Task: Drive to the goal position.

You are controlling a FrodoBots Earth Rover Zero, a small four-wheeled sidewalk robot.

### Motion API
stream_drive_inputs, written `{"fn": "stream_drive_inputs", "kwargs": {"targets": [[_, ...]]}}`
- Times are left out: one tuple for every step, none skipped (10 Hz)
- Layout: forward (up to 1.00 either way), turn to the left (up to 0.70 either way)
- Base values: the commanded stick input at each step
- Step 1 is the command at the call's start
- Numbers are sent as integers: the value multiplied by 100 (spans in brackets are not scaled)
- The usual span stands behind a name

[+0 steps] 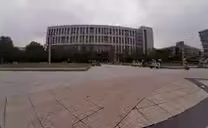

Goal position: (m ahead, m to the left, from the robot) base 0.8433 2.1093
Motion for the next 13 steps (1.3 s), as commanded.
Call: {"fn": "stream_drive_inputs", "kwargs": {"targets": [[70, 0], [70, 0], [70, 0], [70, 0], [70, 0], [70, 0], [70, 0], [70, 0], [70, 0], [70, 0], [70, 0], [18, 0], [2, 35]]}}
